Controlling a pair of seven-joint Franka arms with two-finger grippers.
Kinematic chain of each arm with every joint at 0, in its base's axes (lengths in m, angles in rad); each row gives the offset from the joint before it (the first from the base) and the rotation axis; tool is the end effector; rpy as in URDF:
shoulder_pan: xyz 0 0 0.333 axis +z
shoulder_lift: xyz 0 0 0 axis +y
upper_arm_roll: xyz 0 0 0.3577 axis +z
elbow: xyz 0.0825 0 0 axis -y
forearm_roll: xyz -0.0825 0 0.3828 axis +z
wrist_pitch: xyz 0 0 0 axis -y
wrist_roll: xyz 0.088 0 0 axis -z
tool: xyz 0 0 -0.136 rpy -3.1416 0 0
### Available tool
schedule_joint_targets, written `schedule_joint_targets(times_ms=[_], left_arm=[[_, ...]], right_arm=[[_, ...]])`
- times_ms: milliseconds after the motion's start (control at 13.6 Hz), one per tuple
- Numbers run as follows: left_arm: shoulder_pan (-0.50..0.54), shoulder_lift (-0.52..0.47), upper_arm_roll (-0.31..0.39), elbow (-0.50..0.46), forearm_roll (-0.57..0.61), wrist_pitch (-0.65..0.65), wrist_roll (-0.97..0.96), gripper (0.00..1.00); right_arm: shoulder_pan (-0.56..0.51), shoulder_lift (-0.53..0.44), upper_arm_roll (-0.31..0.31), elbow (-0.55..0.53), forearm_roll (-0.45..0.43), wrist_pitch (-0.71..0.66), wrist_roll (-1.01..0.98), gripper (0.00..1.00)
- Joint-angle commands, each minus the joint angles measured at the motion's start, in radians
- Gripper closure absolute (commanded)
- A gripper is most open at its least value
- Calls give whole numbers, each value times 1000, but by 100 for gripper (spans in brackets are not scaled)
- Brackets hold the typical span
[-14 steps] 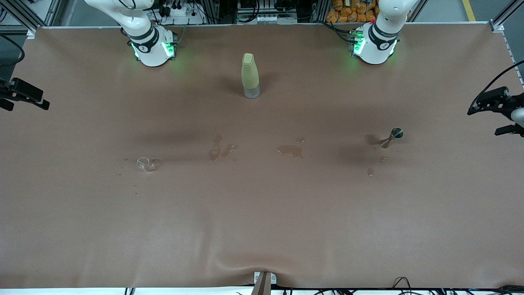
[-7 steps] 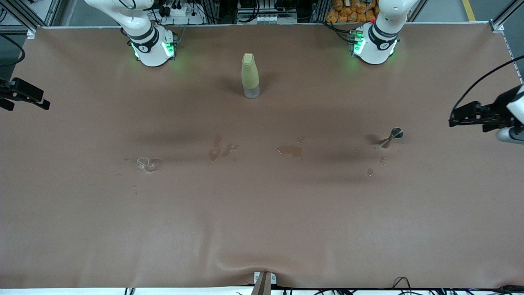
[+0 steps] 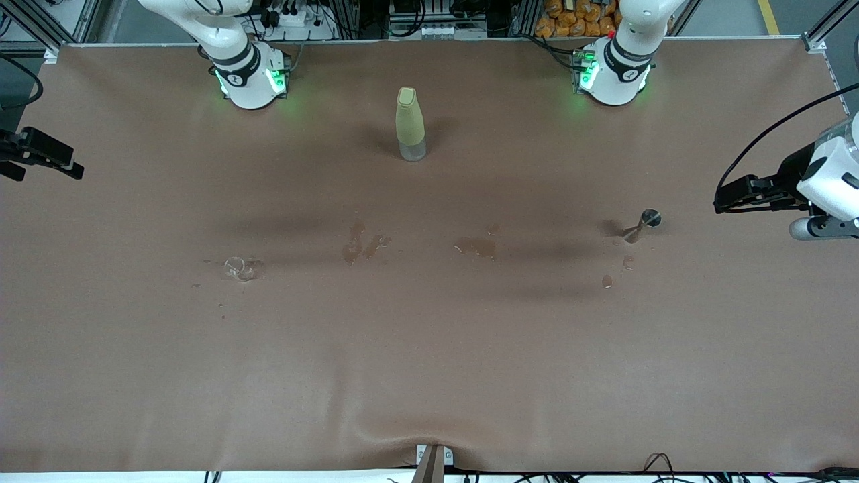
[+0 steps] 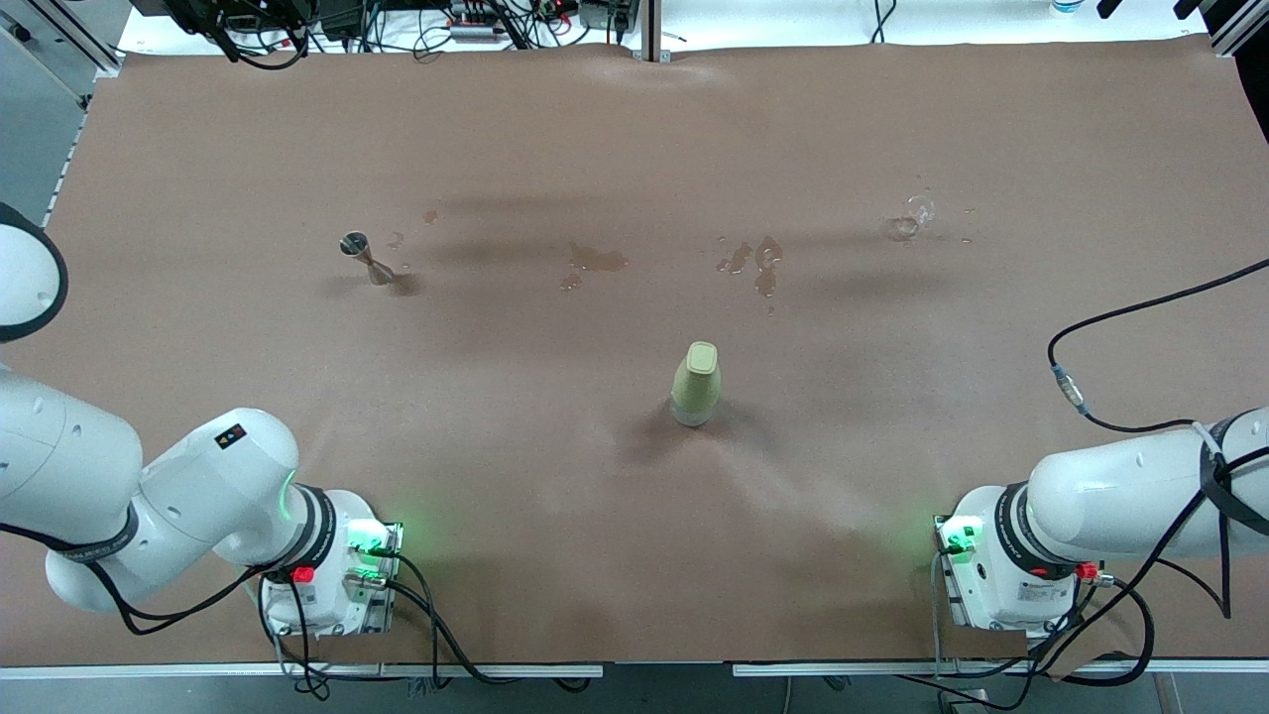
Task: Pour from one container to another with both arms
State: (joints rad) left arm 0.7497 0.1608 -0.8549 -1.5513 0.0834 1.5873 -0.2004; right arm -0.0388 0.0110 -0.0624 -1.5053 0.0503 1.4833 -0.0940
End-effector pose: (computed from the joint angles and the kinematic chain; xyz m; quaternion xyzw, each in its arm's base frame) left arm 0.5880 -0.0162 0.5845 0.9981 0.0465 -0.0372 0.0135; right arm 0.5456 -0.0479 0.6544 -0.9996 0.0018 0.0140 0.0262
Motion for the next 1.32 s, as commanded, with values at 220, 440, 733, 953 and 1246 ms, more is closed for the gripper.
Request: schedule_joint_targets(times_ms=[220,440,733,953,1246], left_arm=[[11,5,0,-50,39,60,-65,0],[11,5,0,-70,49,108,-114,0],[-1,17,2,-69,50,126,-154,0],[-149,16,151,-67,49,129,-156,0],[-373,6,394,-61,35,146,-149,0]], right_arm=[[8,3,-4,5,-15,-6,-4,0],[10,4,-4,7,-15,-6,-6,0],[7,4,-4,14,-17,-5,-6,0],[2,4,-4,16,-17,-5,-6,0],[4,4,-4,14,-17,-6,-3,0]])
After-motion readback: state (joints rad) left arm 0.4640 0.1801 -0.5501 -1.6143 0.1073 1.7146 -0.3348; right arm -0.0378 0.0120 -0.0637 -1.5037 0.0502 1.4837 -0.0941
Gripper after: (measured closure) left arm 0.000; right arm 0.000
